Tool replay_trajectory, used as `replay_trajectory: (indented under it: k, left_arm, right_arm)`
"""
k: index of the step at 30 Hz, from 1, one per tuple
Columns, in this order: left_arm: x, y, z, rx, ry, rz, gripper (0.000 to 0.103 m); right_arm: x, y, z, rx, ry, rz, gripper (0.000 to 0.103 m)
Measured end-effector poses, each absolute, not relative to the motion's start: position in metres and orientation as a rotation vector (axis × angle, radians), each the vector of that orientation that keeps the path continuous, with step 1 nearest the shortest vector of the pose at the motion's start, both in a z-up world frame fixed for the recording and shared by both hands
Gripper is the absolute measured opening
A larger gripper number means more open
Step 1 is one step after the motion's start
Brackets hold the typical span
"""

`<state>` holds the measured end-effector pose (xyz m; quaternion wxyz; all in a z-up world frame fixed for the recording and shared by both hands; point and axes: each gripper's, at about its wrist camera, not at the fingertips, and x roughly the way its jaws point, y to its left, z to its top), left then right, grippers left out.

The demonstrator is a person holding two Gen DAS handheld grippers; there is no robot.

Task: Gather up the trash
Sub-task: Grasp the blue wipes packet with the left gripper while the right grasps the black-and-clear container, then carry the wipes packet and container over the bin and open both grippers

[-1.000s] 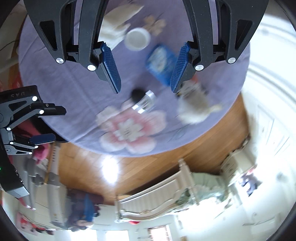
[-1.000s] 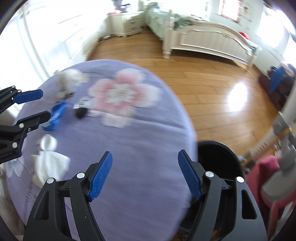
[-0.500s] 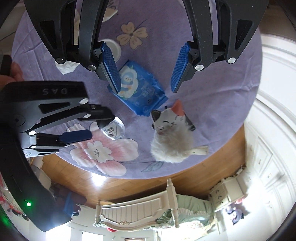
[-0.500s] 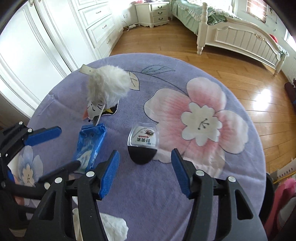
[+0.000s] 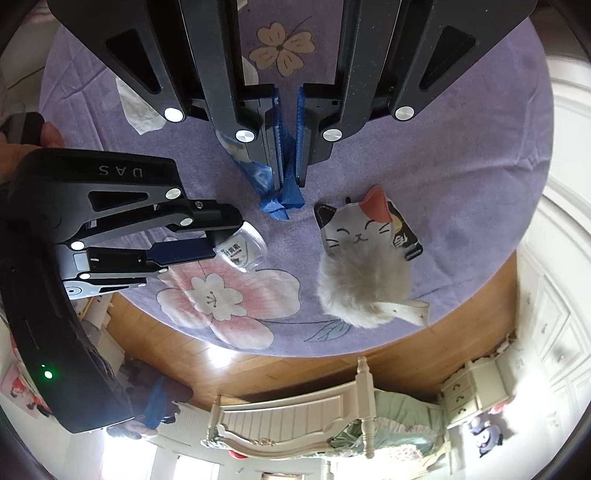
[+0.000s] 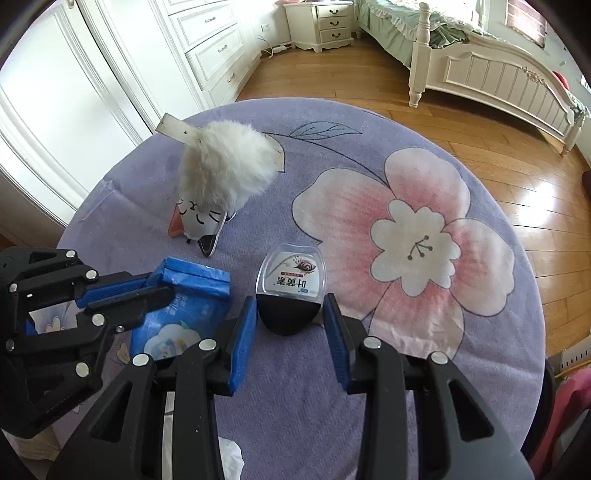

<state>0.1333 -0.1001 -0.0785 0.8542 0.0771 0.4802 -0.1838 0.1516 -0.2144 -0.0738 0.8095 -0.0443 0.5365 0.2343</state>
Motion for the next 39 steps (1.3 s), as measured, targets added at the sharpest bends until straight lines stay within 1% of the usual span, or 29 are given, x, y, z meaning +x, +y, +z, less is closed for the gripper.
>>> replay_trajectory:
  k: [11,19,29,39]
  left_arm:
    - [0.122,-0.106,-0.061,0.217,0.967,-0.37,0.006]
    - [0.117,-0.117,-0.047,0.234,0.924,-0.367,0.006]
    - [0.112,-0.135,-0.029,0.275,0.85,-0.317,0.006]
    - [0.11,-0.186,-0.016,0.309,0.788,-0.367,0.006]
  right_arm:
    - [0.138,-0.232,-0.063,-0.089,1.127,0.478,0.035]
    - [0.12,-0.248,-0.04,-0.139,1.053,0.419,0.035]
    - [0.107,-0.274,-0.025,-0.14,1.012,0.378,0.035]
    - [0.089,-0.333,-0.011,-0.104,0.985,0.267,0.035]
